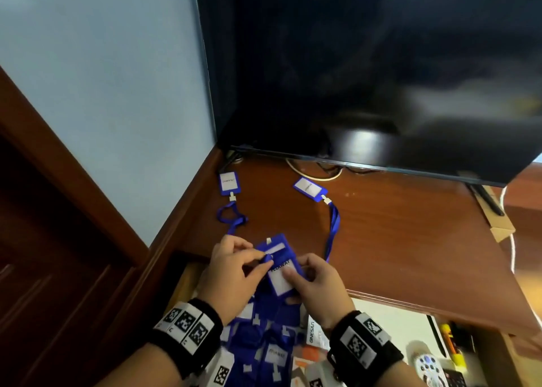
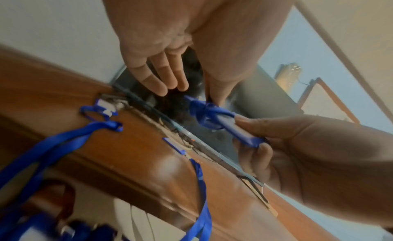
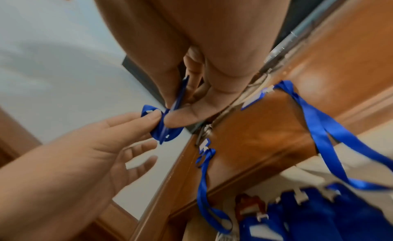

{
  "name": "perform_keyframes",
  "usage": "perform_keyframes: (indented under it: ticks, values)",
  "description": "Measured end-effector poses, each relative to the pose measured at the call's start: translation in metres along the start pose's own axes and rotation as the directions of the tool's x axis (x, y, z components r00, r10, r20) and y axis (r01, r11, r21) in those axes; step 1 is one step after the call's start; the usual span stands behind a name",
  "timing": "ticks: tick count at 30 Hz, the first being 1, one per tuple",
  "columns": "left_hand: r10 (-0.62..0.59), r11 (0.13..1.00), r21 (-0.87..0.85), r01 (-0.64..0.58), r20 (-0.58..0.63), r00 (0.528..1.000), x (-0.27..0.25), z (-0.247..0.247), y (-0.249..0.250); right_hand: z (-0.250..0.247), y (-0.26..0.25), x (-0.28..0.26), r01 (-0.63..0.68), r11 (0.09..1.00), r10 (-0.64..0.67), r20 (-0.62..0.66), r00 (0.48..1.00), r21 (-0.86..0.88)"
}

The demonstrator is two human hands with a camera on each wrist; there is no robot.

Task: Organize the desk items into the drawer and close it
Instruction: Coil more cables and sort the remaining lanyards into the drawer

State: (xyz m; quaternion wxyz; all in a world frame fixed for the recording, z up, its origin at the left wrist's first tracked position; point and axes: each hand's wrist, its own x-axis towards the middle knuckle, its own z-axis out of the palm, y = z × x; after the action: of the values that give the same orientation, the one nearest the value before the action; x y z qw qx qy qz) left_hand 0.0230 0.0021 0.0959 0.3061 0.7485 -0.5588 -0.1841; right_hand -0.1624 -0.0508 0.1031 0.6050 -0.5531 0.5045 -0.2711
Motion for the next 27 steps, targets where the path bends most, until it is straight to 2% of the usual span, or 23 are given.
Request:
perform_keyframes:
  ticks: [2, 3, 5, 7, 9, 11, 13, 14, 16, 18, 20, 24, 27]
  values:
    - [-0.182, 0.951, -0.252, 0.179, 0.010, 0.983, -0.002, 0.010, -0.009, 0.005, 0.009, -0.001, -0.051, 0.994, 0.049, 0.021, 0.999, 0.095]
    - [-0.279, 0.864, -0.419, 0.278, 0.061, 0.958, -0.003, 0.014, -0.011, 0.008, 0.013, -0.001, -0.062, 0.991, 0.059, 0.027, 0.998, 0.120]
    - [-0.398, 0.591, -0.686, 0.425, 0.211, 0.893, -0.003, 0.027, -0.016, 0.015, 0.023, -0.001, -0.084, 0.986, 0.079, 0.040, 0.996, 0.143]
    - [-0.465, 0.400, -0.774, 0.491, 0.291, 0.836, -0.003, 0.044, -0.028, 0.021, 0.032, 0.001, -0.108, 0.988, 0.103, 0.052, 0.993, 0.111]
    - [-0.510, 0.255, -0.805, 0.536, 0.359, 0.782, -0.005, 0.059, -0.041, 0.022, 0.041, 0.005, -0.121, 0.993, 0.121, 0.060, 0.991, -0.007]
    - [-0.540, 0.204, -0.767, 0.609, 0.430, 0.723, -0.007, 0.072, -0.052, 0.016, 0.047, 0.012, -0.079, 0.948, 0.114, 0.097, 0.989, -0.309]
    - [-0.562, 0.237, -0.692, 0.682, 0.475, 0.677, -0.009, 0.083, -0.065, 0.004, 0.048, 0.025, -0.005, 0.752, 0.135, 0.146, 0.980, -0.659]
    - [-0.565, 0.295, -0.642, 0.708, 0.480, 0.671, -0.008, 0.088, -0.073, -0.004, 0.045, 0.033, 0.022, 0.645, 0.134, 0.142, 0.981, -0.764]
    - [-0.544, 0.505, -0.508, 0.698, 0.441, 0.714, -0.005, 0.102, -0.093, -0.021, 0.035, 0.056, 0.051, 0.532, 0.109, 0.129, 0.986, -0.845]
    - [-0.532, 0.670, -0.345, 0.657, 0.394, 0.750, 0.001, 0.119, -0.111, -0.037, 0.019, 0.086, 0.040, 0.506, 0.093, 0.100, 0.991, -0.861]
    - [-0.542, 0.754, -0.206, 0.624, 0.341, 0.768, 0.008, 0.125, -0.108, -0.050, 0.000, 0.121, 0.003, 0.497, 0.076, 0.047, 0.996, -0.868]
    - [-0.560, 0.792, -0.098, 0.603, 0.278, 0.781, 0.019, 0.142, -0.101, -0.071, -0.018, 0.209, -0.106, 0.530, 0.001, -0.124, 0.992, -0.842]
    - [-0.560, 0.809, -0.039, 0.586, 0.248, 0.790, 0.023, 0.154, -0.102, -0.079, -0.021, 0.262, -0.216, 0.533, 0.030, -0.237, 0.971, -0.818]
